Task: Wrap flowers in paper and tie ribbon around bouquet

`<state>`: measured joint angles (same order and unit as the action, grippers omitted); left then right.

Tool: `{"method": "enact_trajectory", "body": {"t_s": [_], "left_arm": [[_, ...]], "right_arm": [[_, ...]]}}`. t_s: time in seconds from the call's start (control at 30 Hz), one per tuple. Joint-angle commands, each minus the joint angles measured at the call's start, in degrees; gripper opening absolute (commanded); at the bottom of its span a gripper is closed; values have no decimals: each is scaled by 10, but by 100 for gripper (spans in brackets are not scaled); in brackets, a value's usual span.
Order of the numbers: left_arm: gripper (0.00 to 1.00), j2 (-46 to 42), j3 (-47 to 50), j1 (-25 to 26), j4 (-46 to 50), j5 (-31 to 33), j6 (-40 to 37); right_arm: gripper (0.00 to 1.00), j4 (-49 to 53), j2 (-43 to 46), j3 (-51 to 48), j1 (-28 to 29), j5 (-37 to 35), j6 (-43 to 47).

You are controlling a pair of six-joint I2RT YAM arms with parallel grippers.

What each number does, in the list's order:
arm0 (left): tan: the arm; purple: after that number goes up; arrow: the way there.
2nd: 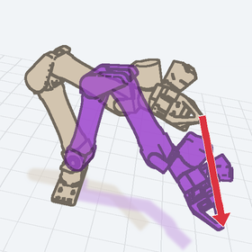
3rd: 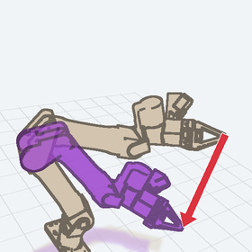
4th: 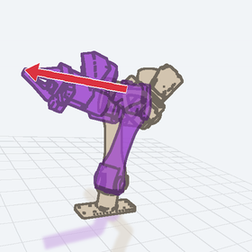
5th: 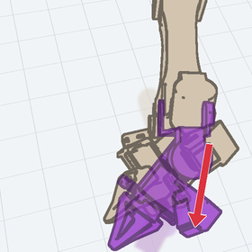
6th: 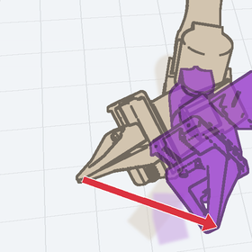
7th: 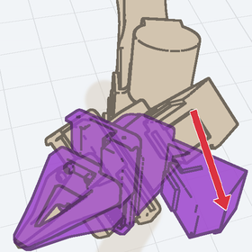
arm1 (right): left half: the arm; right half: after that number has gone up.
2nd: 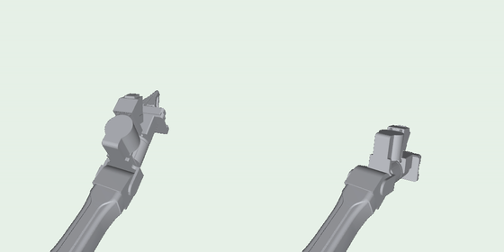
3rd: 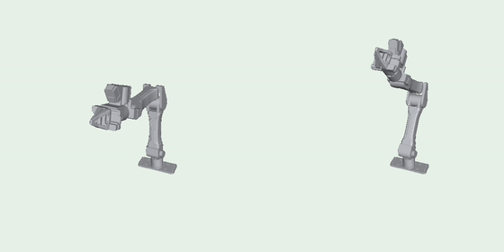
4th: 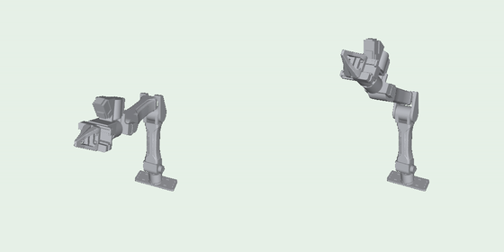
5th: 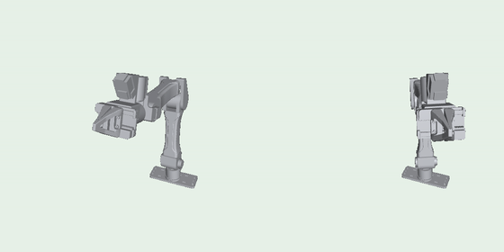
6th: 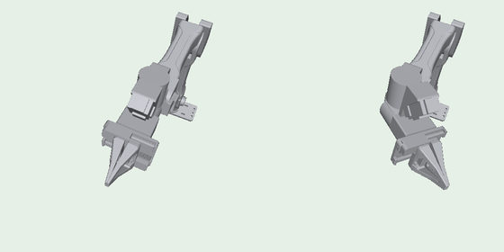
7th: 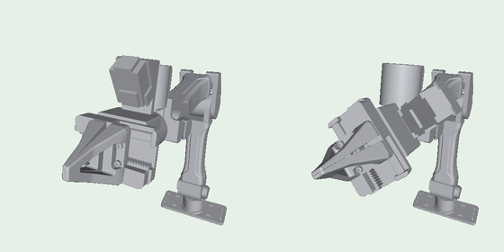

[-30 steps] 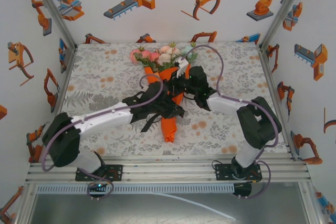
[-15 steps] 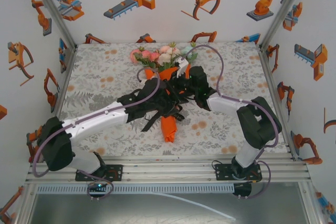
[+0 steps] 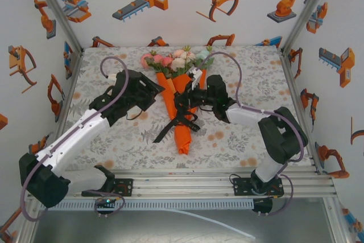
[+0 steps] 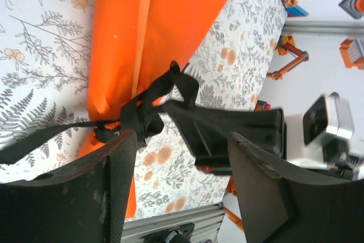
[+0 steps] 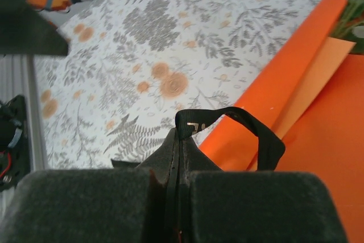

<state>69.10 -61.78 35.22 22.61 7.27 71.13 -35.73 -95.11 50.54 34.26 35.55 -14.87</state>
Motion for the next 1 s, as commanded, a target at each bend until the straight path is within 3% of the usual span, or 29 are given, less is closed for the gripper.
{"method": "enact_trajectory", "body": {"t_s": [0.0, 0.17, 0.27, 0.33, 0.77, 0.87, 0.97], "left_arm": [[65, 23, 1, -22, -3, -64, -33], [68, 79, -28, -27, 6, -85, -79], [68, 116, -32, -27, -32, -141, -86], [68, 130, -32, -25, -36, -143, -81], [51, 158, -4, -3, -88, -172, -57], [39, 158, -4, 5, -75, -160, -54], [11, 151, 3, 5, -68, -150, -53]], "right_arm": [[0, -37, 29, -13, 1, 82, 39], [0, -40, 22, -5, 7, 134, 44], [0, -42, 12, 5, 13, 133, 40], [0, -41, 9, 9, 16, 130, 41], [0, -39, 3, 14, 19, 104, 41], [0, -39, 3, 14, 20, 92, 42], [4, -39, 5, 13, 20, 92, 38]]}}
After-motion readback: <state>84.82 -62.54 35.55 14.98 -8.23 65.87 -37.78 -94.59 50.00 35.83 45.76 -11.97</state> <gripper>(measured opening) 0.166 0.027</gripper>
